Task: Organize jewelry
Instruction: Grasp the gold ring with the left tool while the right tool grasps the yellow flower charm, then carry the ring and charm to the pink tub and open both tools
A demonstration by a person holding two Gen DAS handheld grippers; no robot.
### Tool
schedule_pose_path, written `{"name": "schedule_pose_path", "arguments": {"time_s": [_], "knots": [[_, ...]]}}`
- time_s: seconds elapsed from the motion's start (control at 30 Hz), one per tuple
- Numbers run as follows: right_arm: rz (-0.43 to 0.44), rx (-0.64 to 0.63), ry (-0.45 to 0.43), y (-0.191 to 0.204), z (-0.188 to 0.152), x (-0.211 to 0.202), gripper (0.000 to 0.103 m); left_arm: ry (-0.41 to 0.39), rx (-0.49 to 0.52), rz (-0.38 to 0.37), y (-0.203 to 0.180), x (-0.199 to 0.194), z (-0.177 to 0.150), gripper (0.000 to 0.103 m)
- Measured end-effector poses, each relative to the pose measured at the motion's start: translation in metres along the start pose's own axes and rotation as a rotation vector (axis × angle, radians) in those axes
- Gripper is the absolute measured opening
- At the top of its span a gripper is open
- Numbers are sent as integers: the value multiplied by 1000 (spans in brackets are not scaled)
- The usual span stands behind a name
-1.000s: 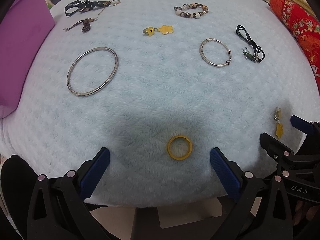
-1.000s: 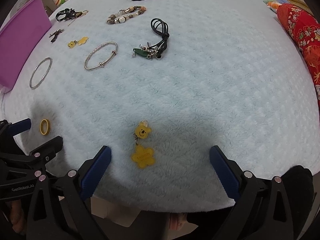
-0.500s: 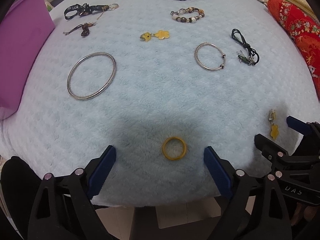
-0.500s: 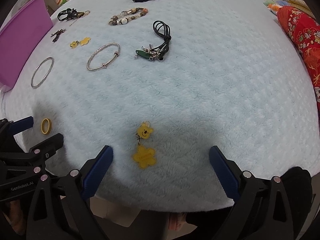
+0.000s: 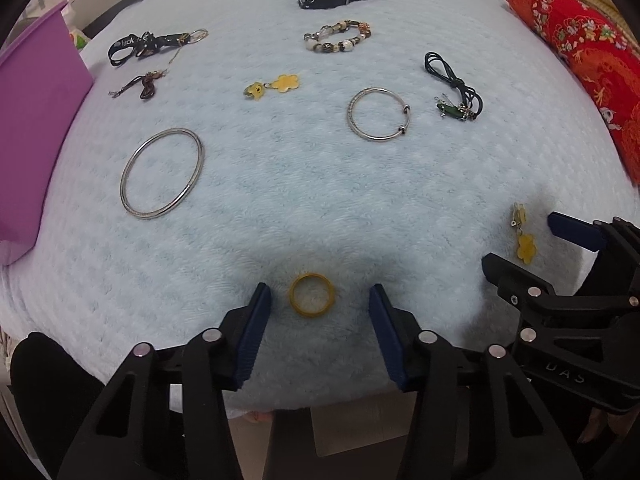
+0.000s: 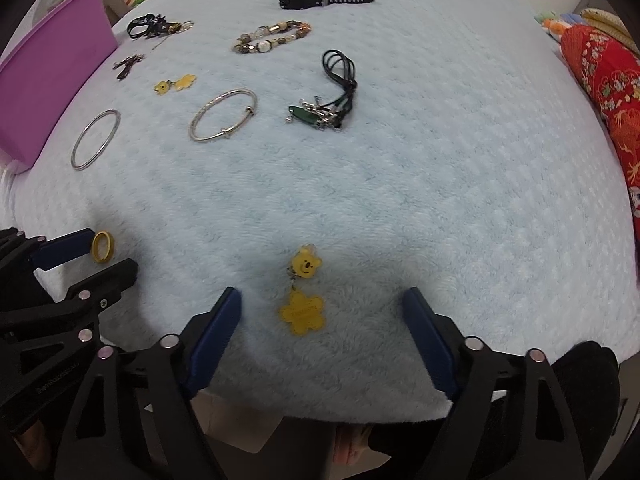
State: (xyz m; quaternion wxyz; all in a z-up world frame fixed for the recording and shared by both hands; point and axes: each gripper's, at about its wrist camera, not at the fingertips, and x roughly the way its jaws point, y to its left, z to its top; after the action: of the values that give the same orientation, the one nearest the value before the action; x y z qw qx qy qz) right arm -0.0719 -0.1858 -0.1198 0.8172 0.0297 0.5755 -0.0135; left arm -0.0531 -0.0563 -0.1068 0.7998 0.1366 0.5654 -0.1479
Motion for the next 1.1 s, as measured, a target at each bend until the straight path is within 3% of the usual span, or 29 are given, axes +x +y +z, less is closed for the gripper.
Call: {"name": "schedule_pose_path", "arguments": {"time_s": [0.13, 0.2, 0.23, 0.27, 0.3, 0.37, 1.1], "knots": [[9, -13, -5, 3, 0, -2, 66, -6, 16, -13, -2, -4, -1, 32], [25, -17, -13, 4, 0, -4, 53, -10, 13, -4, -3, -6, -2, 20], [31, -17, -17, 5, 0, -5, 52, -10, 7, -8, -2, -6, -2, 21], [34, -17, -22, 6, 0, -6, 45, -10, 6, -10, -1, -6, -2, 21], [36, -16, -27, 6, 0, -7, 28, -11, 9, -7, -2, -7, -3, 21], [54, -3, -32, 4, 1, -9, 19, -14, 15, -3, -1, -8, -1, 21], [142, 71, -68, -7, -4, -24, 19, -81, 4, 19, 18, -18, 11, 21]]}}
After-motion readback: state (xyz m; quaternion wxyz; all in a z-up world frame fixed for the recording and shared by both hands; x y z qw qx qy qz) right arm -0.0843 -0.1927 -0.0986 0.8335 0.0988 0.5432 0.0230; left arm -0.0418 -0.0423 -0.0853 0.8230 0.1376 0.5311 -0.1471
